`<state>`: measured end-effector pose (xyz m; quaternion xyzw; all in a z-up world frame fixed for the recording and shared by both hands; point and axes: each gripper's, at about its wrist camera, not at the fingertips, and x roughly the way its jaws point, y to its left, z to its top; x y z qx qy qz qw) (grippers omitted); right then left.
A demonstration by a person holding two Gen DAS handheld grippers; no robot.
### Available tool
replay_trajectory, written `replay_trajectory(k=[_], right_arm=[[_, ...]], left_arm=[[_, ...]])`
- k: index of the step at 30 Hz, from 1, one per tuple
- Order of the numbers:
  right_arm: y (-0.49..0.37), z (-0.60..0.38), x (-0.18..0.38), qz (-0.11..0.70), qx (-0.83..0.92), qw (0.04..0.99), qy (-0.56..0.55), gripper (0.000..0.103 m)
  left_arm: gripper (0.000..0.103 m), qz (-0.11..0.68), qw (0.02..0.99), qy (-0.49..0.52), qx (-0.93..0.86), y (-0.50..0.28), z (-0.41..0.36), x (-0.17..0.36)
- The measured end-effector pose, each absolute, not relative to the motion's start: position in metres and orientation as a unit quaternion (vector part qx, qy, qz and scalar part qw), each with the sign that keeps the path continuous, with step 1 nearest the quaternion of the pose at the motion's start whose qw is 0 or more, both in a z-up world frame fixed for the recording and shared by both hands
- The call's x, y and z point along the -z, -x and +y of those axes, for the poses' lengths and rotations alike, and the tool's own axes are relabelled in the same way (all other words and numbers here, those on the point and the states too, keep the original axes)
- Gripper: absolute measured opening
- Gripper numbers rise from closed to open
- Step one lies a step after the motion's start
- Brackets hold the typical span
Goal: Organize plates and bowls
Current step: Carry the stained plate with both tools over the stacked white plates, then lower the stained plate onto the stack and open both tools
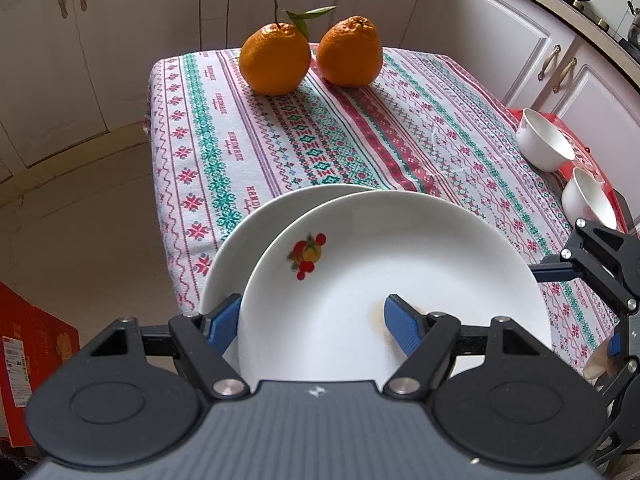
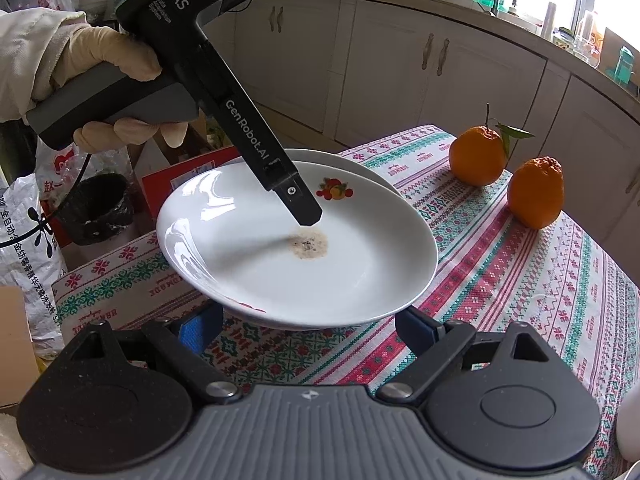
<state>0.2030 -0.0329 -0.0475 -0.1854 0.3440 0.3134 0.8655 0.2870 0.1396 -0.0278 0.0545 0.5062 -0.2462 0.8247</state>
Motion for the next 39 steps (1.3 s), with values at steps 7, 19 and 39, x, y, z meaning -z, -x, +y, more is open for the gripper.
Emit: replay_trajectory(k=[7,19,39], right_arm=[[-0.204,-0.033,0.048,0.346,-0.318,0.864,0.179,0.095],[-0.204,-0.031,0.049,0.344,-0.318,0.864,0.183,0.095],[-0.198,-0.04,0.047,0.342,-0.303,0.869,0.189,0.102]], left_arm=[[0.075,0.503,0.827,-0.055,0.246,-0.287,0.143,0.024],[0.077,0.49,0.835,-0.058,0.243,-0.288,0.146,0.018],[0.083,0.469,0.848,-0.062,0.24,-0.287,0.147,0.008]])
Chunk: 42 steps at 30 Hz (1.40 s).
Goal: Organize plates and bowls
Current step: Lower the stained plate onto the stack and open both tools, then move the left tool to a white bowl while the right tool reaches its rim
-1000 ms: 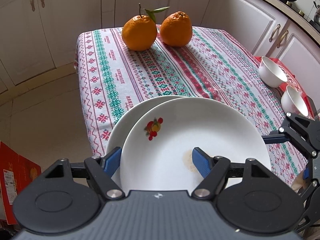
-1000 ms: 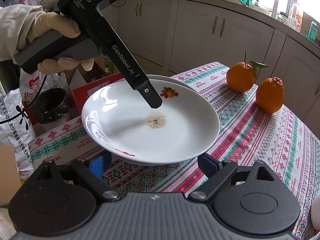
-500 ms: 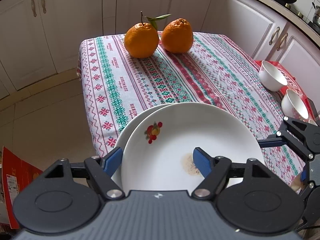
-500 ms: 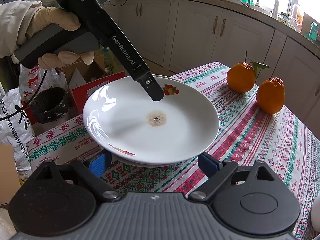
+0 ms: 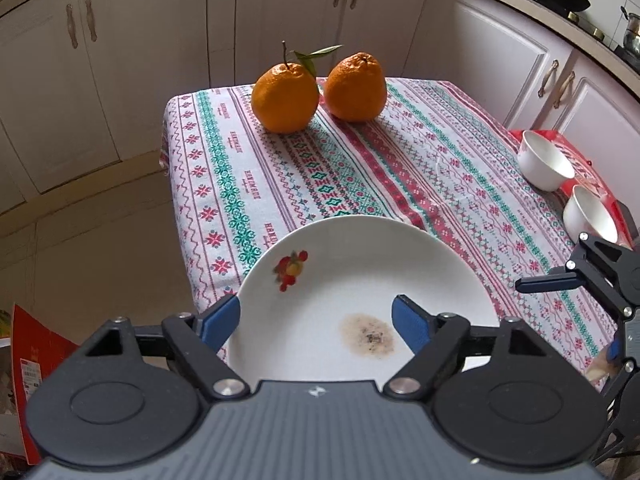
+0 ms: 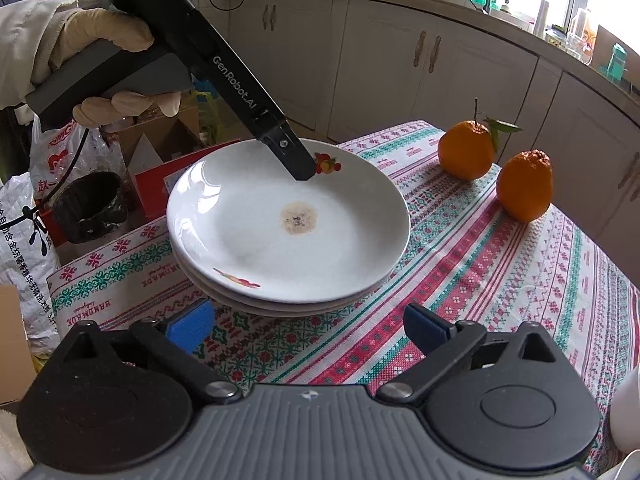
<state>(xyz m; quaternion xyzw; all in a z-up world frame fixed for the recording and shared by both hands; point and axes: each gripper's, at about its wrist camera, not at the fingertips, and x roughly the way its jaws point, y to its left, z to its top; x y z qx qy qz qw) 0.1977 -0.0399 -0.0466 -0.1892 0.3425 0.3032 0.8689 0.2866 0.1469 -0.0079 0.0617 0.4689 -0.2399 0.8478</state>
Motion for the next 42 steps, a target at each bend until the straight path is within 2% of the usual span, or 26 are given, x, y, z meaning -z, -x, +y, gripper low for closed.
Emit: replay_trajectory(k=[8,11,20,31,42], right_arm=[[-0.189,-0.053,0.034,0.331,-0.288,0.88,0.183,0.103],[-0.184,-0.064,0.027,0.326,-0.275,0.887,0.175,0.103],[-0.154,-0.109,0.008,0.31,-0.23,0.911,0.142,0.103],[-0.101,-0.196,0.005,0.303,-0.133,0.938,0.105,0.103],[-0.068,-0.302,0.025,0.34,0.001,0.94,0.035,0.103]], left_arm=[[0.083,0.432,0.864,-0.082,0.247,-0.265,0.128,-0.006],[0.09,0.405,0.875,-0.089,0.248,-0.248,0.116,-0.016],[0.093,0.319,0.907,-0.081,0.262,-0.181,0.073,-0.038],[0.093,0.283,0.913,-0.072,0.284,-0.104,0.002,-0.013],[0.093,0.272,0.839,-0.175,0.437,-0.073,-0.117,0.025]])
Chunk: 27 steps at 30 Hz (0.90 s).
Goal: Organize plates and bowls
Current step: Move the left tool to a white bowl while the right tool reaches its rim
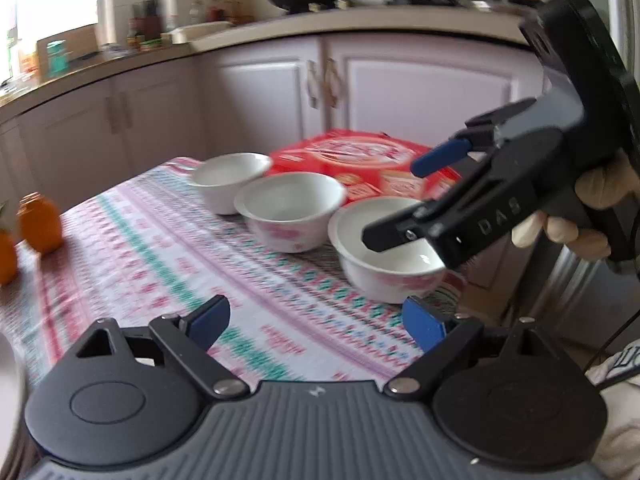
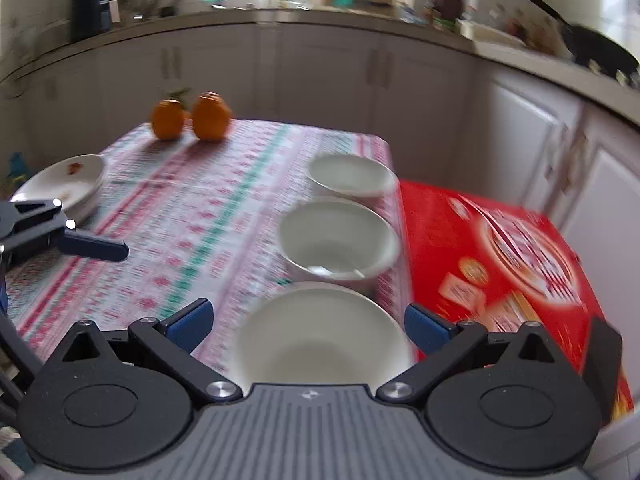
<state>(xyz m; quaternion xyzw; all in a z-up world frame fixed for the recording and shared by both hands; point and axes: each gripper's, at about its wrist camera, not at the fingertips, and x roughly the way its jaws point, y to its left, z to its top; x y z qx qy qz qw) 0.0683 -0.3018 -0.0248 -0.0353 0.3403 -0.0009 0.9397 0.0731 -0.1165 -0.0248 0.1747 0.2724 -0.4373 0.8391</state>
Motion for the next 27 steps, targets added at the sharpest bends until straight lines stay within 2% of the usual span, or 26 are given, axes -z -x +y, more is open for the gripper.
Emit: replay_trajectory(k=[5,10,17,20,27], right_arm=[[-0.069,-0.332,0.042,0.359,0.001,0.933,-0.035,0.102],[-0.074,-0.344,0.051,0.373,-0.006,0.926,-0.058,0.1],[-0.081,-0.351,0.054,0.383,-0.013,0.921,-0.071,0.085],[-0.082,-0.353,0.054,0.385,-0.018,0.919,-0.082,0.078],[-0.083,-0.351,0.055,0.391,-0.027,0.916,-0.09,0.076]], left_arm=[[0.093,0.292,0.81,-0.186,0.472,-0.076,-0.149,0.044],[0.093,0.291,0.801,-0.186,0.489,-0.072,-0.166,0.052],[0.088,0.287,0.793,-0.188,0.504,-0.079,-0.183,0.055],[0.082,0.286,0.794,-0.181,0.505,-0.079,-0.183,0.053],[0.082,0.29,0.794,-0.178,0.504,-0.081,-0.185,0.054]])
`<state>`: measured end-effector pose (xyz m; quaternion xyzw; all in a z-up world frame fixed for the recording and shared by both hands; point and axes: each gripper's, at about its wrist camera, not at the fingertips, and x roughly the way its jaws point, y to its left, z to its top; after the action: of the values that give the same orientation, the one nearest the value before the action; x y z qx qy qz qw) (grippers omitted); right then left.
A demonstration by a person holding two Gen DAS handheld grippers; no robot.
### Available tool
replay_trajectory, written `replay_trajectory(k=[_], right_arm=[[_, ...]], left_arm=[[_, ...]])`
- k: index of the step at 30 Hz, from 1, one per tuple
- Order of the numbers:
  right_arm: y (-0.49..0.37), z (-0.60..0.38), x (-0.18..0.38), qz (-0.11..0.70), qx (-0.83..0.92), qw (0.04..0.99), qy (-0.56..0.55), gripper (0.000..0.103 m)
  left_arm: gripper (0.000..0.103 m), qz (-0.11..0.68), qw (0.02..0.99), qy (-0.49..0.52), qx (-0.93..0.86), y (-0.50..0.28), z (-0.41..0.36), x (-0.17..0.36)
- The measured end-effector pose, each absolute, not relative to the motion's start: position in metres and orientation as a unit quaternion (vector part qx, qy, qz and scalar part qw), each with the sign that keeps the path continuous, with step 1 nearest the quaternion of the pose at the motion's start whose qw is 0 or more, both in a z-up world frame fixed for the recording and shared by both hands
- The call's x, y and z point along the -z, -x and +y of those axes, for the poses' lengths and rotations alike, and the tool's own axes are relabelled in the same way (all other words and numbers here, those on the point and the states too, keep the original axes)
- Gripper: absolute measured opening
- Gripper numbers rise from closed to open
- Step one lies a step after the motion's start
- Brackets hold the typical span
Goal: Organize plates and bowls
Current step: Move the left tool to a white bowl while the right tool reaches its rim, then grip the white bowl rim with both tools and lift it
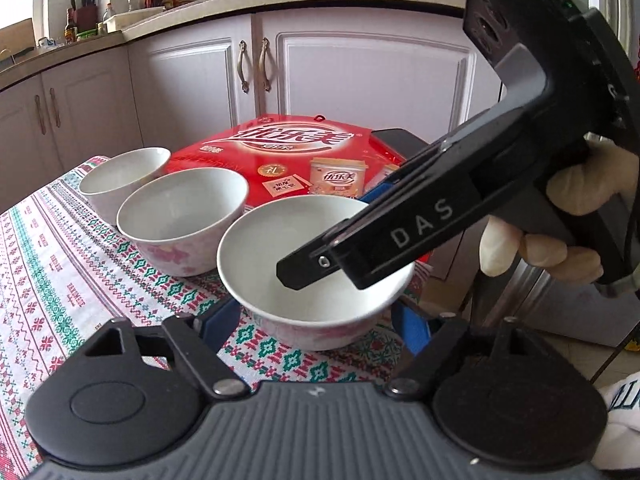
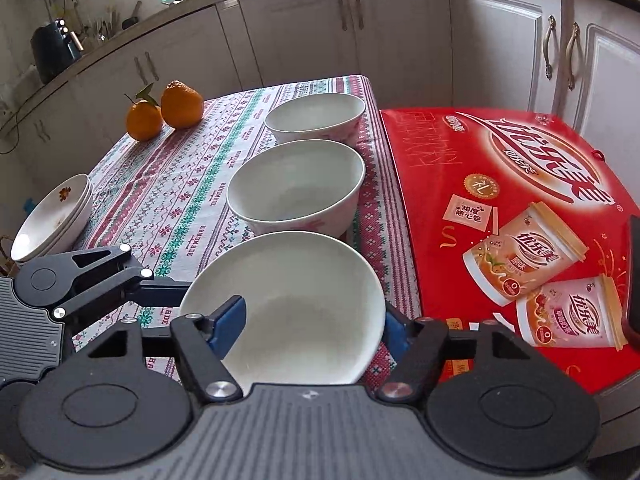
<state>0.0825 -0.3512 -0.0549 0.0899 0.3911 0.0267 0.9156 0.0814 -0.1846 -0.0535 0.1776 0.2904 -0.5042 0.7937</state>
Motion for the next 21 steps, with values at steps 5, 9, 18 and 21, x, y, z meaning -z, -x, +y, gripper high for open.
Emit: replay_trajectory(k=[5,9,18,21], right_arm=[[-0.08,-0.351,0.05,0.389,-0.036,0.915,-0.105,0.076],[-0.08,-0.342,0.045,0.389,-0.046,0.916,-0.093,0.076],[-0.089,-0.313,0.039,0.387,-0.083,0.915,-0.081,0.076],[-0.094,-0.299,0.037,0.387,-0.1,0.914,-0.071,0.076]], left_arm=[[0.082,0.293,0.792,-0.183,0.503,-0.08,-0.184,0.051],[0.082,0.297,0.794,-0.178,0.5,-0.079,-0.173,0.047],[0.082,0.303,0.809,-0.168,0.474,-0.079,-0.141,0.033],[0.082,0.304,0.817,-0.167,0.46,-0.079,-0.128,0.031]])
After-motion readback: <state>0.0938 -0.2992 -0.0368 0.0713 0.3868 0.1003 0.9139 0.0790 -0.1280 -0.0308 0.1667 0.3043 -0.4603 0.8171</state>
